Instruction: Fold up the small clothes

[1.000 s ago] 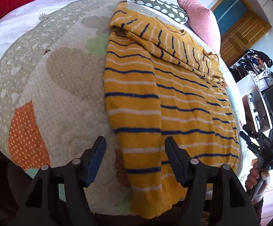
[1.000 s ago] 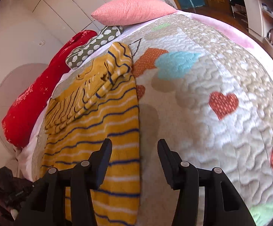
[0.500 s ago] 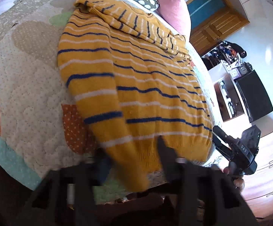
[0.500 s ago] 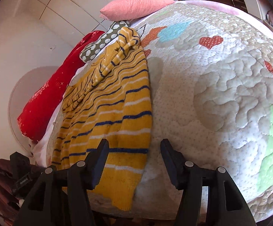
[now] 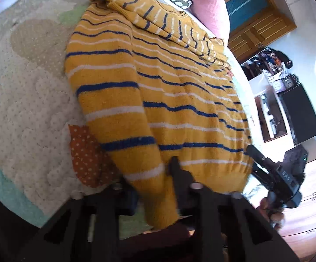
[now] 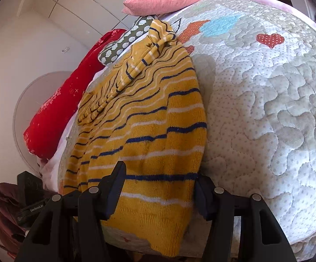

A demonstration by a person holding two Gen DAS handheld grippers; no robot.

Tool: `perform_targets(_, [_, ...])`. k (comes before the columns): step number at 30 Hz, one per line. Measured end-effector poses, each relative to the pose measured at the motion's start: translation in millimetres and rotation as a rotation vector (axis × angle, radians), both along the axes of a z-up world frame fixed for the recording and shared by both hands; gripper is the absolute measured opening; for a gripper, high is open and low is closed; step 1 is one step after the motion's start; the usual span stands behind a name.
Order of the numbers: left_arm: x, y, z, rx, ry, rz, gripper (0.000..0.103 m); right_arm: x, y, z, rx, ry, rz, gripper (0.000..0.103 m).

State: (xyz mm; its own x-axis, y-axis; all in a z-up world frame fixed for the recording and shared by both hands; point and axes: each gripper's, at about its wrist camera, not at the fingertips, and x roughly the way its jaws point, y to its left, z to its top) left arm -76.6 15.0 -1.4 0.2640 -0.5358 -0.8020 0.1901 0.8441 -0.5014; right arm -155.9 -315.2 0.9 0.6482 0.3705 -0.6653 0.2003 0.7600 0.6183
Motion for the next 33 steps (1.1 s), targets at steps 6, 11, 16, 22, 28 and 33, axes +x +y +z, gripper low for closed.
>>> perform_targets(6, [-15.3,16.8,29.2,0.063,-0.050,0.059,0.008,-4.6,-10.3,-1.2,0.071,0.047,0.003,0.009])
perform_targets(11, [-32.8,32.2,55.9,0.045,-0.099,0.067,0.008,-17.2,-14.0,3.6,0.162,0.019,0.010,0.009])
perform_targets(16, [-52.3,39.0,60.5,0.065,-0.110,0.071,0.008,-34.7,-3.2,11.4,0.142,0.024,0.077,0.008])
perform_targets(22, [-70.9,42.7,44.8,0.067,-0.057,0.074,0.008,-65.8,-2.3,5.3,0.132,0.057,0.083,0.008])
perform_targets(28, [-63.0,45.5,37.9,0.078,-0.044,0.088,0.008,-66.4,-1.0,-2.1,0.148,0.081,0.094,0.009])
perform_targets(33, [-47.2,53.3,59.0,0.004,-0.058,0.092,0.008,-38.2,0.7,19.7,0.144,0.056,0.154,0.009])
